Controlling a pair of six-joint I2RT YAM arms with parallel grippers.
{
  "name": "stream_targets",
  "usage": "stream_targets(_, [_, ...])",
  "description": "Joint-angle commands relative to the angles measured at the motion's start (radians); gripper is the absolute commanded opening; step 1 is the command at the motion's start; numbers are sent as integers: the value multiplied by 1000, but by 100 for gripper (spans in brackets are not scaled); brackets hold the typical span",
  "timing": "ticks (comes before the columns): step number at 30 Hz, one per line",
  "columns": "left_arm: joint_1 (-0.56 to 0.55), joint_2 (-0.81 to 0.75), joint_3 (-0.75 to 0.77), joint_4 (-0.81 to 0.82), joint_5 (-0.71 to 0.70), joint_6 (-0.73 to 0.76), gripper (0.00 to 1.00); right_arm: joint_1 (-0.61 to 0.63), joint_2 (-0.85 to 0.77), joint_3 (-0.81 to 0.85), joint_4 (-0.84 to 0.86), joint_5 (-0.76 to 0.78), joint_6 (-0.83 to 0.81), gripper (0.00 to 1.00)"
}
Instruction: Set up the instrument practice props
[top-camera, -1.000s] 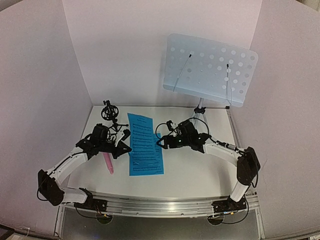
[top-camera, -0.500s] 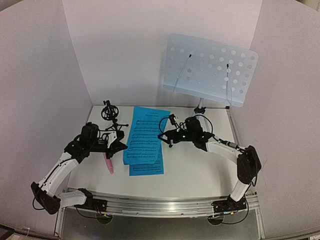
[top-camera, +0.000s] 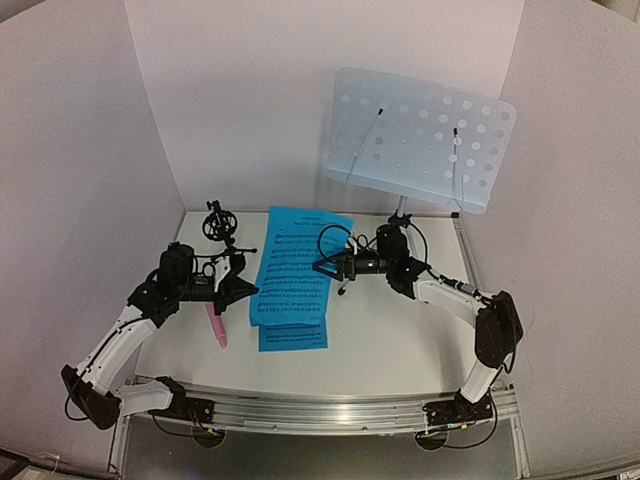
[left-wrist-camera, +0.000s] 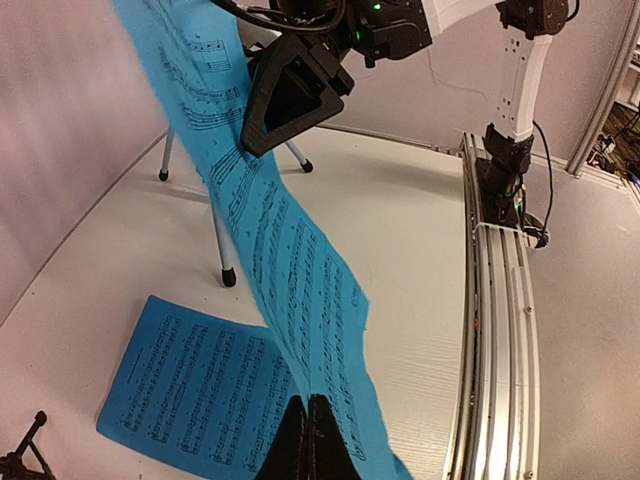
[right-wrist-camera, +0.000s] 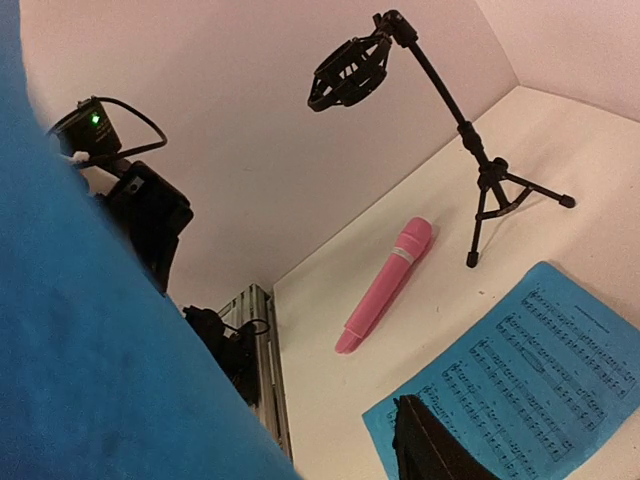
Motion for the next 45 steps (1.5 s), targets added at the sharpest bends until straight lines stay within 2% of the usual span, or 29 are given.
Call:
stream_targets(1, [3, 5, 51, 87, 5, -97, 0, -5, -41, 26, 40, -63, 10, 27])
stream_targets(2, [4, 7, 53, 93, 1, -118, 0, -7, -53, 25, 39, -62, 10, 20])
stream_targets(7, [5, 25, 65, 121, -3, -192, 0, -9, -121, 44, -5, -75, -17, 1])
stream_targets(8, [5, 34, 72, 125, -5, -203, 4, -9, -131, 61, -57, -76, -46, 0])
stream_targets(13, [5, 106, 152, 128, 21, -239, 52, -8, -181, 175, -348, -66, -219, 0])
stream_targets(14, [6, 125, 179, 134, 23, -250, 56, -8, -190, 204, -409, -59, -256, 0])
stream_targets(17, [8, 173, 259, 152, 25, -269, 58, -9, -201, 308, -593, -41, -365, 0])
stream_targets(21, [15, 232, 373, 178, 59, -296, 53, -9, -194, 451, -782, 11, -483, 0])
stream_targets(24, [16, 274, 455, 209, 73, -321, 61, -18, -161, 603, -945, 111, -527, 0])
stream_targets(26, [18, 300, 514, 220, 76, -330, 66, -51, -135, 713, -1019, 169, -495, 0])
stream_targets(30, [27, 336, 595, 263, 83, -310, 81, -138, -108, 880, -1063, 265, -391, 0])
stream_targets(32, [30, 353, 623, 292, 64, -306, 84, -177, -99, 949, -1069, 290, -364, 0])
stream_targets(40, [20, 525, 843, 421, -58, -332, 76, -277, -35, 1238, -1069, 390, -282, 0])
stream_targets(45, [-80, 642, 966, 467, -192, -222, 75, -317, -17, 1322, -1036, 479, -307, 0])
